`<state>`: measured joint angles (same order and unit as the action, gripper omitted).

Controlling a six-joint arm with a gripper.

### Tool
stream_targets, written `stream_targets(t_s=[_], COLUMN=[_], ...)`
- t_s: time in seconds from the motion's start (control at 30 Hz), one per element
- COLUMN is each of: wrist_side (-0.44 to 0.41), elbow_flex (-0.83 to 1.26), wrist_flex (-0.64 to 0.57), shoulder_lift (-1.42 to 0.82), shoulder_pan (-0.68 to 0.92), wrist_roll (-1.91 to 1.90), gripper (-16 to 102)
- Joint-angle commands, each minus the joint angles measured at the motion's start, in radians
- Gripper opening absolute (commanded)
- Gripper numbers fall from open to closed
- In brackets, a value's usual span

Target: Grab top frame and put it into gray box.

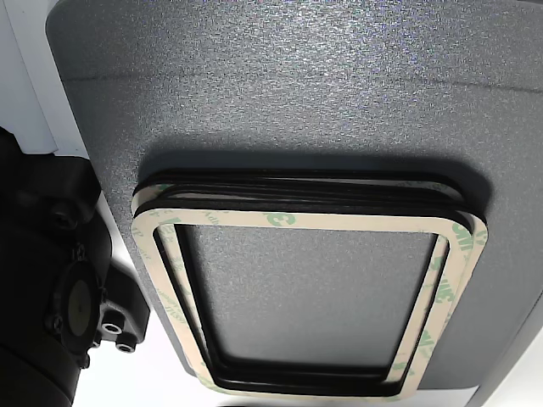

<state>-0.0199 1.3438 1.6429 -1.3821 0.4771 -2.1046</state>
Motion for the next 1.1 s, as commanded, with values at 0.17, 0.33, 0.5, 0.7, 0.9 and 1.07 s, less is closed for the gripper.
stream_targets(t_s=[0.17,0.33,0.5,0.7,0.9,1.07], wrist_side=[-0.005,-0.005,0.002,0.006,0.009,0.009], elbow_flex=[0.017,0.031,0.058,0.061,0.077,0.087], wrist_flex=[-0.038,-0.054,-0.074,-0.077,-0.08,-0.094], shoulder_lift=[-0.046,-0.052,-0.066,-0.067,-0.075,-0.078], shoulder_pan=[-0.015,-0.015,-0.015,-0.015,-0.015,-0.015], wrist_roll=[-0.005,-0.003,-0.005,-0.005,-0.005,-0.005], gripper=[-12,-12,-12,-12,-12,-12])
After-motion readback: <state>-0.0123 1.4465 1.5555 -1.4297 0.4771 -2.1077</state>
